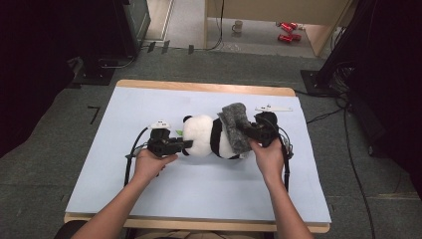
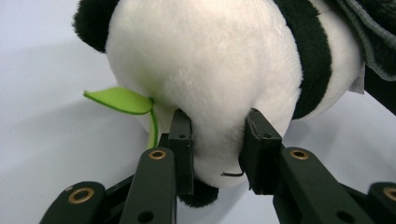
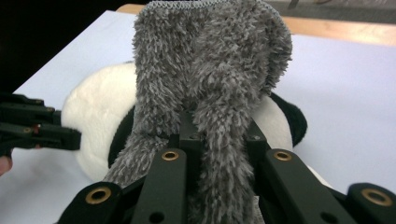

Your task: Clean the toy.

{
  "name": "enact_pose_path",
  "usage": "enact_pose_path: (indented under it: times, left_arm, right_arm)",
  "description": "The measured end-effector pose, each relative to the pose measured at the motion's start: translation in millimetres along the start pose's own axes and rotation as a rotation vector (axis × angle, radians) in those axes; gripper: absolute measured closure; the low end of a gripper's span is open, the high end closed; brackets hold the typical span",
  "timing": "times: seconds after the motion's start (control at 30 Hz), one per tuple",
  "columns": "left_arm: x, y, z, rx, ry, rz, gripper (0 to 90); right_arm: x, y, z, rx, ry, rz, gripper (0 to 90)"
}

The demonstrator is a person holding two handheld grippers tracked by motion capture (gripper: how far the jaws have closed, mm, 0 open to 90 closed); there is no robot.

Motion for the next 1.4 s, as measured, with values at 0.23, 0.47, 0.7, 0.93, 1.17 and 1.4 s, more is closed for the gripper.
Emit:
enact_pose_path:
  times: [0.23,0.47,0.7,0.93,1.17,1.4]
  left_arm:
    - [0.4,0.5,1.3,0.007,-0.005,-0.009,68.6]
    - [-1.2,-0.1,0.1,0.008,0.002,0.004,68.3]
    - [-1.0,1.0,-0.7,0.022,0.0,0.008,68.2]
    - [-0.5,3.9,-3.1,0.023,0.016,0.014,67.7]
    - [2.5,6.8,-7.4,0.015,0.026,0.034,68.0]
    - [2.6,5.2,-11.6,0.01,0.025,0.056,68.0]
  right_arm:
    - [13.0,16.8,-2.4,-0.025,0.004,-0.046,77.7]
    - [15.4,11.5,0.2,-0.022,0.017,-0.032,78.6]
    - [10.9,-23.6,11.2,0.036,0.023,0.029,79.1]
    - [-16.4,-69.6,2.4,0.107,-0.035,0.12,79.1]
    - [-53.1,-86.4,-16.5,0.148,-0.114,0.17,79.1]
    - [-68.4,-81.3,-25.2,0.186,-0.153,0.143,78.9]
Point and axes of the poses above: each handheld gripper's, and its own axes: x roughly backward along the jaws, z roughly out of its top, y roughly to its right, the point moved 10 cm from there along -x, roughly forward along the jaws, and after that the axes turned 8 degrees about z, right-handed, at the moved point
